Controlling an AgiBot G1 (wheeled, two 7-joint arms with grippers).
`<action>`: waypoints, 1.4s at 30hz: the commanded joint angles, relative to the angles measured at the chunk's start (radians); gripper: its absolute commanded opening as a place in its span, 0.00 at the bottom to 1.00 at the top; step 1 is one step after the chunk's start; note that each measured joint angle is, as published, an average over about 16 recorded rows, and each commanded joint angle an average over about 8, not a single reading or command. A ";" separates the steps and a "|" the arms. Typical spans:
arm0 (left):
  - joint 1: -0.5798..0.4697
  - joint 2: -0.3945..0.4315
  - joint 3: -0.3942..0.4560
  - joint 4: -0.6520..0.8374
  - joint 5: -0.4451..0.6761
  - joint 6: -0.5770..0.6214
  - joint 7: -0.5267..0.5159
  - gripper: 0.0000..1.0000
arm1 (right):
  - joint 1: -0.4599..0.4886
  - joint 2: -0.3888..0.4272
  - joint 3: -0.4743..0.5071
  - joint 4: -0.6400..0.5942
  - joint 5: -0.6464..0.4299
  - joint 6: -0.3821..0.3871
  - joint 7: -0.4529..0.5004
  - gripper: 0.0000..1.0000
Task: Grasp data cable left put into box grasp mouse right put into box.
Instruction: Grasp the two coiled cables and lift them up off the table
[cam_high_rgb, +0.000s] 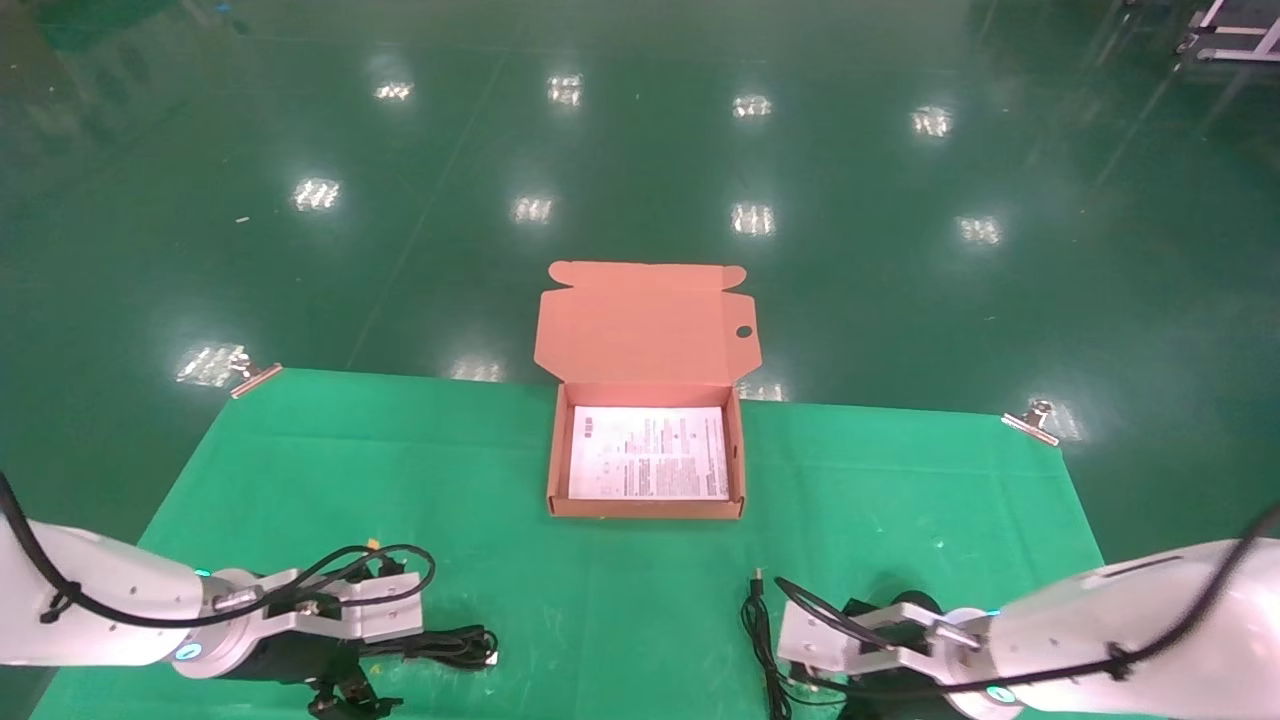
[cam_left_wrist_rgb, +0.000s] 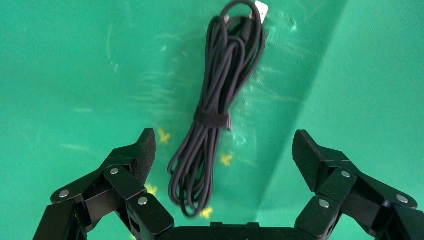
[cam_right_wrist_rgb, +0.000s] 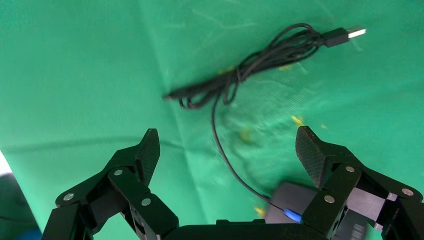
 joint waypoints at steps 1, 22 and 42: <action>0.001 0.012 -0.001 0.037 -0.003 -0.016 0.012 1.00 | 0.003 -0.024 0.002 -0.036 -0.005 0.002 0.037 1.00; -0.022 0.068 0.023 0.185 0.006 -0.060 0.167 0.68 | 0.044 -0.164 -0.003 -0.237 -0.068 0.084 0.125 0.55; -0.024 0.069 0.024 0.188 0.002 -0.059 0.174 0.00 | 0.040 -0.165 0.002 -0.244 -0.055 0.086 0.124 0.00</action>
